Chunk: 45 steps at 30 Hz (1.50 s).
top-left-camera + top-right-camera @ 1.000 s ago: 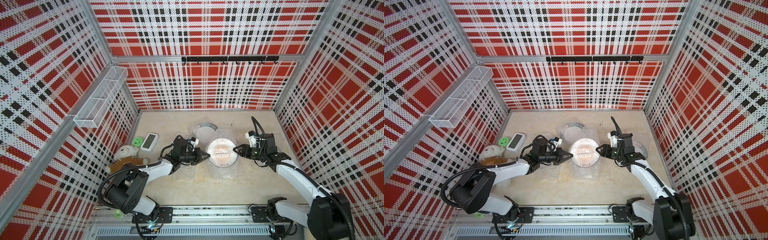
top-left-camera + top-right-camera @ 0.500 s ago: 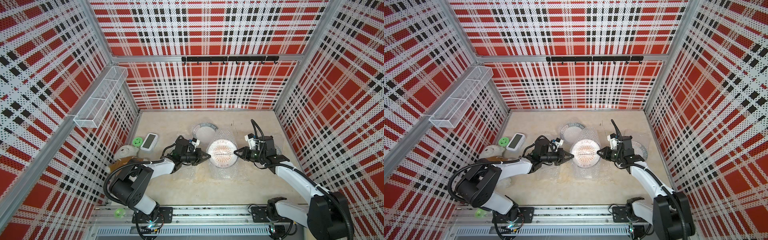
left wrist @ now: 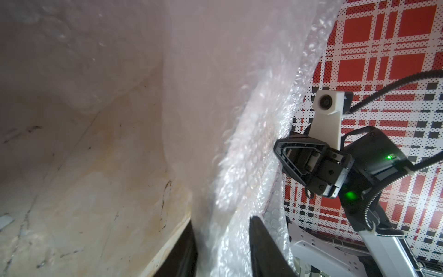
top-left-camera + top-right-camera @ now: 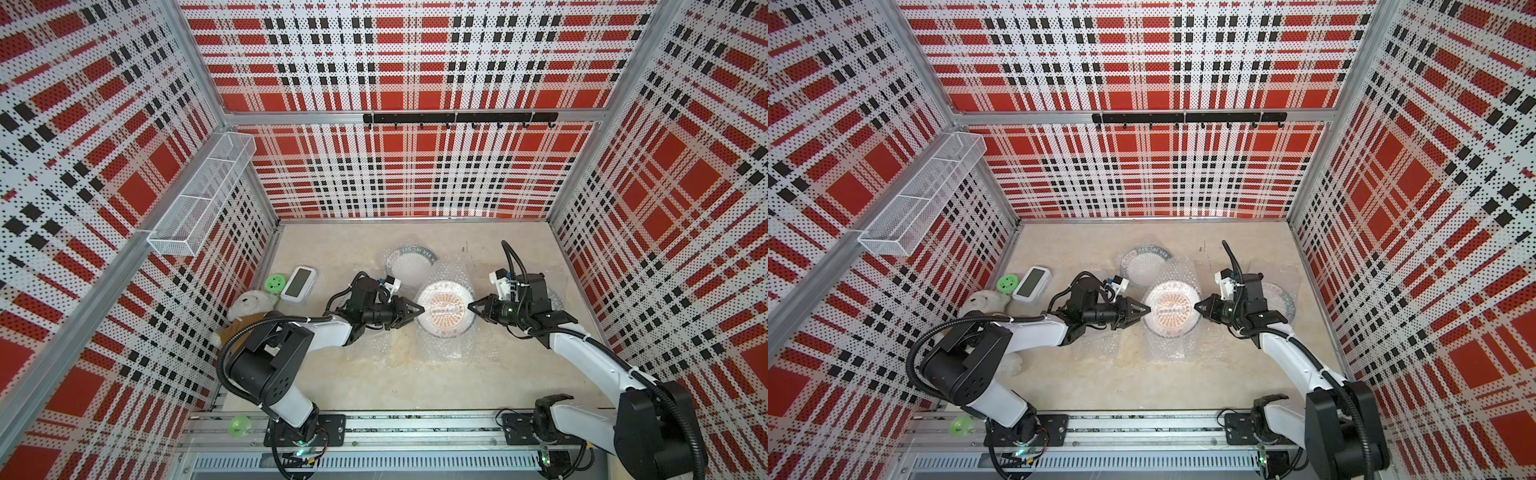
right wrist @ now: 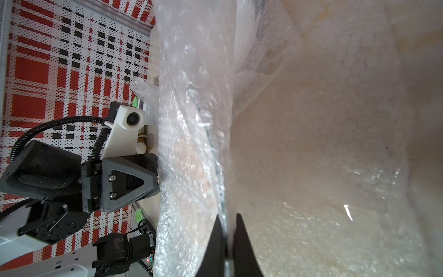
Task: Unpack dinner plates from bubble wrap
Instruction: Unwrap the bubble wrap.
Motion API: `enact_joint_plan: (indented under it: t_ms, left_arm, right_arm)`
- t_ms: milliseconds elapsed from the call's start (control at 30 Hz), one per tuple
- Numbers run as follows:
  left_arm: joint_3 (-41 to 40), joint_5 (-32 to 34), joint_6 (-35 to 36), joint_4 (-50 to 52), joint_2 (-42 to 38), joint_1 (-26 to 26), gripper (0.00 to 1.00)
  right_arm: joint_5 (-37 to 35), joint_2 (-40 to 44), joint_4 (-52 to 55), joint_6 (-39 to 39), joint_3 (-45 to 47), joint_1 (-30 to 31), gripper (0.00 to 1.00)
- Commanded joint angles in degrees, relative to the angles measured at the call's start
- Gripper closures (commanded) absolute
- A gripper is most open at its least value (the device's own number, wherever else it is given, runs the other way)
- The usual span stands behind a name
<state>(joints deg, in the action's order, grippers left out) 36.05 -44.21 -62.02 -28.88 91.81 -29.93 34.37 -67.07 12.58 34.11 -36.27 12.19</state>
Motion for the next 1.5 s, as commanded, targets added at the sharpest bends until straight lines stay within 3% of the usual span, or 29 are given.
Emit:
enact_joint_plan:
  t_ms: [0, 133, 233, 433, 667, 867, 1000, 1233, 1467]
  left_arm:
    - [-0.81, -0.22, 1.98, 1.30, -4.42, 0.48, 0.44]
    - [-3.46, 3.07, 7.46, 9.67, -12.48, 0.45, 0.31]
    - [-4.23, 9.36, 14.96, 19.41, -19.65, -1.68, 0.23]
    - [-7.99, 29.63, 27.97, 20.68, -30.14, -14.24, 0.00]
    - [-16.49, 44.91, 37.12, 2.03, -30.35, -21.14, 0.01]
    - [-13.42, 56.25, 37.82, -0.10, -21.75, -22.39, 0.01]
    - [-12.01, 58.04, 36.72, -4.51, -17.07, -21.21, 0.01]
    - [-7.85, 58.72, 27.36, -7.53, -11.15, -14.44, 0.02]
    - [-5.96, 60.48, 30.93, -4.24, -15.06, -11.31, 0.06]
  right_arm:
    - [-1.91, 1.10, 0.44, -0.04, -4.29, 0.15, 1.00]
    - [-4.75, 0.18, 3.01, 1.49, -7.99, 0.01, 1.00]
    - [-5.61, -0.54, 3.72, 3.64, -10.74, -0.48, 1.00]
    - [-7.24, -1.48, 5.66, 7.48, -16.85, -1.19, 1.00]
    - [-7.65, -1.08, 11.69, 7.99, -24.23, -1.64, 1.00]
    - [-6.49, 1.60, 17.10, 6.88, -27.04, -2.05, 1.00]
    - [-5.81, 4.40, 19.59, 6.52, -27.03, -2.51, 1.00]
    - [-5.12, 9.51, 24.33, 5.29, -26.42, -2.60, 1.00]
    - [-5.77, 9.95, 27.22, 1.49, -24.53, -2.67, 1.00]
